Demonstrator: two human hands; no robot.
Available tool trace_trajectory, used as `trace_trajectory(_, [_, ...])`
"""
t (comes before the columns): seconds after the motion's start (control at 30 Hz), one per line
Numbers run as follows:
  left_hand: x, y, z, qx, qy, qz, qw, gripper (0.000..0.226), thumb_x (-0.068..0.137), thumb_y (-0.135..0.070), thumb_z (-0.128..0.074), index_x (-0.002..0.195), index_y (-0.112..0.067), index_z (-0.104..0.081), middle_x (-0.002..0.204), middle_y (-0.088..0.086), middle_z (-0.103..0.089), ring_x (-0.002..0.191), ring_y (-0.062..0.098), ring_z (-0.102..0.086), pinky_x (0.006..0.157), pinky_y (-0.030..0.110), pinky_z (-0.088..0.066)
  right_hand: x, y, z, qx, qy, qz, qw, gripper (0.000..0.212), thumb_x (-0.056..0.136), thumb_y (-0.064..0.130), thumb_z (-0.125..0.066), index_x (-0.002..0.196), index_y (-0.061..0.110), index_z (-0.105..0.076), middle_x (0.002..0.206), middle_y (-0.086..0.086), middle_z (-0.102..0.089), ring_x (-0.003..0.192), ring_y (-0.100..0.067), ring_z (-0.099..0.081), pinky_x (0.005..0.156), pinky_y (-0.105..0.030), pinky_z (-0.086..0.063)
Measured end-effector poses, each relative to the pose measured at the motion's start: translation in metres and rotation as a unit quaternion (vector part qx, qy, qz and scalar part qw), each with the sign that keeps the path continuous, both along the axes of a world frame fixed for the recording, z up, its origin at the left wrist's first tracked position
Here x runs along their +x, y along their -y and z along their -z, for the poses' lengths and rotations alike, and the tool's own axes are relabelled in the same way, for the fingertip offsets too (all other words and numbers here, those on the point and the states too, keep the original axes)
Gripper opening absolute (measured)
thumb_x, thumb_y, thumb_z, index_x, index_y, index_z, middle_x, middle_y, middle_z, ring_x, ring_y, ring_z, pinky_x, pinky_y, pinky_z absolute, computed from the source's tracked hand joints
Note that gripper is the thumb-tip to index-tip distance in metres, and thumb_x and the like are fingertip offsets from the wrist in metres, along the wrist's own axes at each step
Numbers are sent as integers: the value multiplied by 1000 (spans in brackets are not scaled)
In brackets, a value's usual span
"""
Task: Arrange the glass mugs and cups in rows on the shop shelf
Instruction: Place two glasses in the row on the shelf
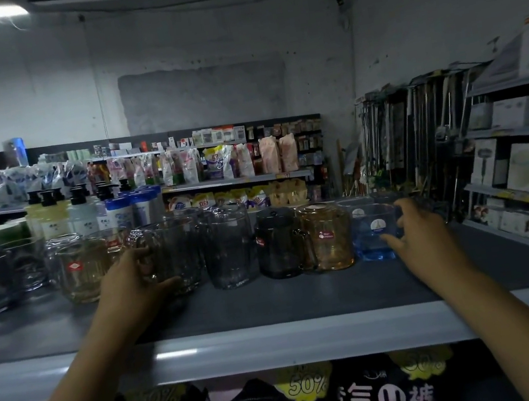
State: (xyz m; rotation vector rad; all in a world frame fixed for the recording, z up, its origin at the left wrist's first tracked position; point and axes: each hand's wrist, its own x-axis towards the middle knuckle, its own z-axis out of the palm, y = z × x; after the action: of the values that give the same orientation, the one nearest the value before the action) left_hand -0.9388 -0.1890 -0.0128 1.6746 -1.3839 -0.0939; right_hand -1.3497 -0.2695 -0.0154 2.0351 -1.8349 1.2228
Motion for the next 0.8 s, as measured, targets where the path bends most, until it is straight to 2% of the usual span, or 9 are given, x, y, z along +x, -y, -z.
trace_trajectory(0.07, [-2, -2, -2, 5, -1, -4, 1000, 75, 76, -15, -86, 140, -4, -49, 116, 20, -67, 78, 15, -57, 76, 30, -48, 1, 1, 0, 3, -1, 11, 1000, 51, 89, 17, -76, 130, 1, -49, 108, -22, -66, 98, -37, -65, 74, -34, -48])
trace_trajectory(0.17, [-7, -3, -5, 15, 18, -11, 1000, 77, 75, -20, -87, 140, -4, -47, 118, 24, -67, 88, 24, -57, 88, 41, -50, 2, 0, -2, 18, 1, 29, 999, 45, 90, 21, -75, 123, 2, -51, 98, -19, -67, 88, -35, -66, 72, -40, -54])
trace_trajectory(0.43, [-3, -2, -2, 11, 6, 5, 1000, 77, 74, -31, -86, 136, -8, -46, 124, 19, -63, 101, 29, -61, 88, 42, -51, 3, 0, -1, 34, -4, 23, 999, 45, 92, 25, -73, 123, 0, -54, 91, -19, -67, 85, -33, -64, 73, -38, -54])
trace_trajectory(0.53, [-2, -6, -9, -75, 101, -24, 992, 78, 78, -38, -82, 139, -13, -41, 134, 20, -52, 110, 37, -59, 90, 52, -53, 3, 0, 0, 37, 2, 19, 999, 45, 91, 26, -73, 123, 1, -54, 89, -19, -66, 83, -32, -64, 70, -37, -53])
trace_trajectory(0.6, [0, -5, -22, -104, 202, -37, 973, 78, 81, -42, -79, 144, -21, -39, 142, 17, -42, 102, 38, -62, 84, 56, -57, 3, 1, 0, 38, 3, 21, 999, 44, 91, 25, -74, 122, 2, -54, 88, -19, -66, 81, -33, -65, 68, -36, -51])
trace_trajectory(0.67, [4, 5, -39, -82, 257, 4, 963, 70, 83, -41, -77, 142, -21, -45, 143, 14, -42, 97, 30, -63, 85, 51, -56, 3, 3, 1, 40, -1, 23, 999, 43, 91, 25, -75, 120, 2, -54, 87, -19, -66, 80, -32, -65, 64, -33, -46])
trace_trajectory(0.7, [6, 10, -47, -60, 263, 35, 962, 62, 85, -38, -75, 138, -18, -51, 139, 12, -48, 94, 24, -62, 86, 43, -55, 2, 3, 1, 39, -3, 23, 999, 43, 90, 26, -75, 119, 2, -54, 86, -19, -66, 78, -32, -65, 63, -31, -44])
trace_trajectory(0.8, [6, 19, -62, -14, 252, 110, 961, 29, 91, -27, -70, 117, -13, -64, 111, 6, -66, 78, 7, -59, 68, 22, -46, 0, 6, 2, 34, 0, 21, 999, 41, 90, 26, -75, 116, 2, -55, 79, -17, -65, 73, -30, -63, 57, -31, -40])
